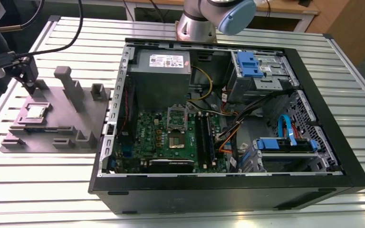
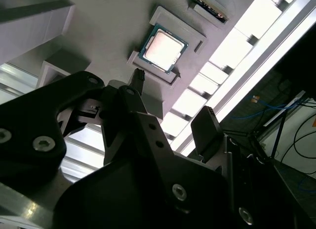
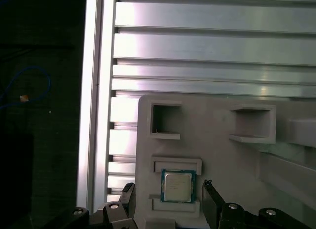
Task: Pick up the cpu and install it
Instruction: 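Pick up the cpu and move it towards the insertion slot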
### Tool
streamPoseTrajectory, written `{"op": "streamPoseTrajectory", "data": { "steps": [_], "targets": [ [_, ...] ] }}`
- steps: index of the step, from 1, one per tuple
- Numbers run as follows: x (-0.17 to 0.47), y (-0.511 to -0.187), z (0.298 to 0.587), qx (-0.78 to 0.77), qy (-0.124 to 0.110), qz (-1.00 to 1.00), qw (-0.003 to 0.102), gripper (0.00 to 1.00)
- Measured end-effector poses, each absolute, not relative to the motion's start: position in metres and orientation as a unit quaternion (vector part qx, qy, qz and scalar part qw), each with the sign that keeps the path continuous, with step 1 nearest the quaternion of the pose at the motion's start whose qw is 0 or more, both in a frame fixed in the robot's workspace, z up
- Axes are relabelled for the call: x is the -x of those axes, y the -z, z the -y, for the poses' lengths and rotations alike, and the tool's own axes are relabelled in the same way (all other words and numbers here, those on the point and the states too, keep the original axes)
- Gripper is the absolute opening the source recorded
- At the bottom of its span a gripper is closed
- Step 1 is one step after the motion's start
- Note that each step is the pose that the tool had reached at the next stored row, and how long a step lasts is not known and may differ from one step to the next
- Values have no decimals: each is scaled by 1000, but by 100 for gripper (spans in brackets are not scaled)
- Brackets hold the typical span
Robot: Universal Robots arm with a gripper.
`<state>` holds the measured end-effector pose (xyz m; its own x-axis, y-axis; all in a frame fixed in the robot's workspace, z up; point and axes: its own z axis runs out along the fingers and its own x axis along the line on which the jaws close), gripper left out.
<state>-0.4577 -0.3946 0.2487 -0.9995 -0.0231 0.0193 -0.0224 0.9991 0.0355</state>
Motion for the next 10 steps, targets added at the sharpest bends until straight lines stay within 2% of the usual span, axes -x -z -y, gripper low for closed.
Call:
{"op": "streamPoseTrajectory", "data": {
  "steps": [10],
  "targets": [
    [457,-245,395,-11,15,1000,9,65]
  ]
}}
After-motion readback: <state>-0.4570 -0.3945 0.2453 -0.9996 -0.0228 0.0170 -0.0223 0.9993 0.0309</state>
